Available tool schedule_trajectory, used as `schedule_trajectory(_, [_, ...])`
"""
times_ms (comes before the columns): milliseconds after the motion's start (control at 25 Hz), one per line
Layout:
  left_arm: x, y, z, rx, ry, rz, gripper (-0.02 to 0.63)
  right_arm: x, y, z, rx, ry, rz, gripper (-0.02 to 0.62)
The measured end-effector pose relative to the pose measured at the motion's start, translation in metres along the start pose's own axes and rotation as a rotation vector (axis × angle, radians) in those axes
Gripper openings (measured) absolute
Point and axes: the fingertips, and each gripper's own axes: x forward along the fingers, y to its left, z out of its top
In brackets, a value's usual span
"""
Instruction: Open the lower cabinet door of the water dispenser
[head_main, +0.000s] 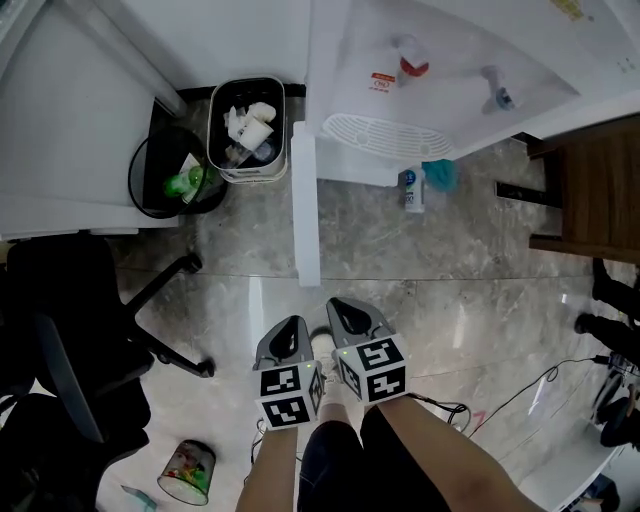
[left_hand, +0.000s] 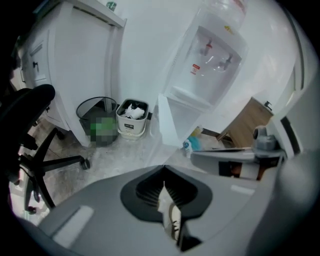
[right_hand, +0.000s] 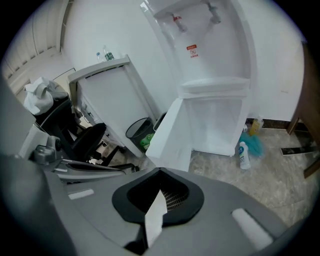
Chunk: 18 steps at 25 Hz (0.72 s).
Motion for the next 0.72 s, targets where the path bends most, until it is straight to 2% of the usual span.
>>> schedule_trajectory(200, [-0.039, -0.032, -0.005, 0.020, 0.072, -0.018, 0.006, -0.064, 0.006, -0.003, 0.041, 0.000, 0.002, -0.008])
schedule_trajectory(400, [-0.069, -0.048, 0.001, 0.034, 0.095, -0.025, 0.006, -0.111, 0.006, -0.006, 0.087, 0.015, -0.027, -0.008])
schedule_trajectory(720, [-0.073, -0.061, 0.000, 0.080, 0.121, -0.025, 0.006, -0.128, -0.014, -0.006, 0.136, -0.001, -0.059, -0.008])
